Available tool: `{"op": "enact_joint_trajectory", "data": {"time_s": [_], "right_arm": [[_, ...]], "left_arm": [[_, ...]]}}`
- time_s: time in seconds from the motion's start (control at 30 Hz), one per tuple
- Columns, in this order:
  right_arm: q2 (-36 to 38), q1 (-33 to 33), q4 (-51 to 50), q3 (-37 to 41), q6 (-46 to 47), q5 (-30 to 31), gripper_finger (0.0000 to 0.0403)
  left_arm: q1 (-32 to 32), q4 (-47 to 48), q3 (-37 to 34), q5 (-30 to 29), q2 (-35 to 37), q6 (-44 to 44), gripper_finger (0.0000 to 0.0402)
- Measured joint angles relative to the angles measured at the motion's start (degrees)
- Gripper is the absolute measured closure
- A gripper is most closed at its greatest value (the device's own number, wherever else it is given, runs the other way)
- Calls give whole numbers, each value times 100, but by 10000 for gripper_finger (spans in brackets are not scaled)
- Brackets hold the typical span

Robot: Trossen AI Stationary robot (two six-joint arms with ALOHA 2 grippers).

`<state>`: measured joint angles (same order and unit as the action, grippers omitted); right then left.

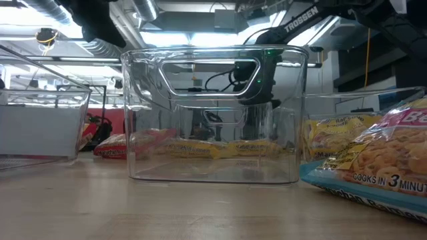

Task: Sort Maruchan noodles
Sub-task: Put the yellow noodle pack into the right transparent bin

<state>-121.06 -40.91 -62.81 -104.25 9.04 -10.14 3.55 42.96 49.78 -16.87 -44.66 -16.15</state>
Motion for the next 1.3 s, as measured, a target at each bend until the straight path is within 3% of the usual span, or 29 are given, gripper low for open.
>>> {"op": "enact_joint_trajectory", "data": {"time_s": [0.13,0.23,0.87,1.03,1.3], "right_arm": [[-79,-4,-18,0,332,228,181],[-190,-42,-104,-2,469,197,166],[-877,18,-296,-33,574,-162,191],[-894,34,-301,-22,573,-367,218],[-922,43,-338,-7,572,-751,304]], "left_arm": [[0,-5,0,5,0,-24,401],[0,-9,0,5,0,-27,401],[0,-11,0,154,0,-34,401],[0,-9,0,152,0,-29,401],[0,-9,0,152,0,-29,401]]}}
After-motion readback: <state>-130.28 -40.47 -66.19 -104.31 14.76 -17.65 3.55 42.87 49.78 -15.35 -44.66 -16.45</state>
